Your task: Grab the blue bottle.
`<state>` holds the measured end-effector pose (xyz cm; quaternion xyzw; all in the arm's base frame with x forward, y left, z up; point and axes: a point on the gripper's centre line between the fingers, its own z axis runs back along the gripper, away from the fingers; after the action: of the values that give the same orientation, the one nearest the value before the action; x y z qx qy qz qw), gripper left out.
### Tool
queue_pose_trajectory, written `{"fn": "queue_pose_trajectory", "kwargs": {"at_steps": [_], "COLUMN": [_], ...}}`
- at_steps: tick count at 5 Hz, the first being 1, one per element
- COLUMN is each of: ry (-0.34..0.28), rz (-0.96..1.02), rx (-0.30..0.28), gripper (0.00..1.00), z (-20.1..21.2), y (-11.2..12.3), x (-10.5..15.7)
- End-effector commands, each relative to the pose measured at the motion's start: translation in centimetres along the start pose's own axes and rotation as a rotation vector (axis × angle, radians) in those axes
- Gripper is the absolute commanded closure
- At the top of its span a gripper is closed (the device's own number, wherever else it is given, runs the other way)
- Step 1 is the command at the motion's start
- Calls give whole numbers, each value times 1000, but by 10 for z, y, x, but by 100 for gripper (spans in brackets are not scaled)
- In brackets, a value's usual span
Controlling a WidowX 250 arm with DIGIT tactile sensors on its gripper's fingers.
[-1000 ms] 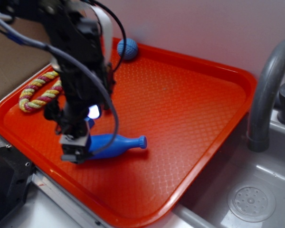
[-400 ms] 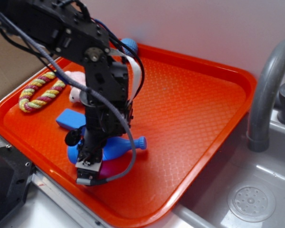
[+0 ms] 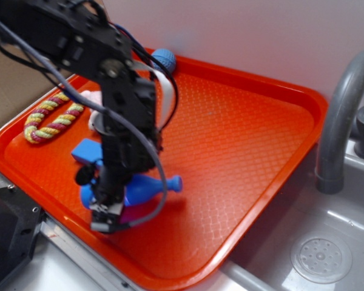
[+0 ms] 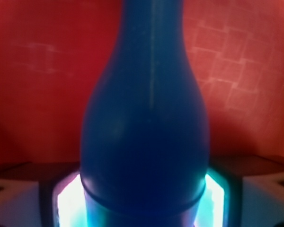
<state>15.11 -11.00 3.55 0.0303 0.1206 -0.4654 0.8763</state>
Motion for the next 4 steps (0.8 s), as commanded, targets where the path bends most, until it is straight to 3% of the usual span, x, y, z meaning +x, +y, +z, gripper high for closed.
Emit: {"fn": "queue_pose_trajectory", "kwargs": {"at_steps": [1, 2, 3, 4], "ry": [-126, -124, -170, -236], "rz": [370, 622, 866, 1061], "rx": [14, -1, -57, -85], "gripper": [100, 100, 100, 100], "z": [83, 123, 154, 169], "y": [50, 76, 85, 82], "x": [-42, -73, -102, -115]}}
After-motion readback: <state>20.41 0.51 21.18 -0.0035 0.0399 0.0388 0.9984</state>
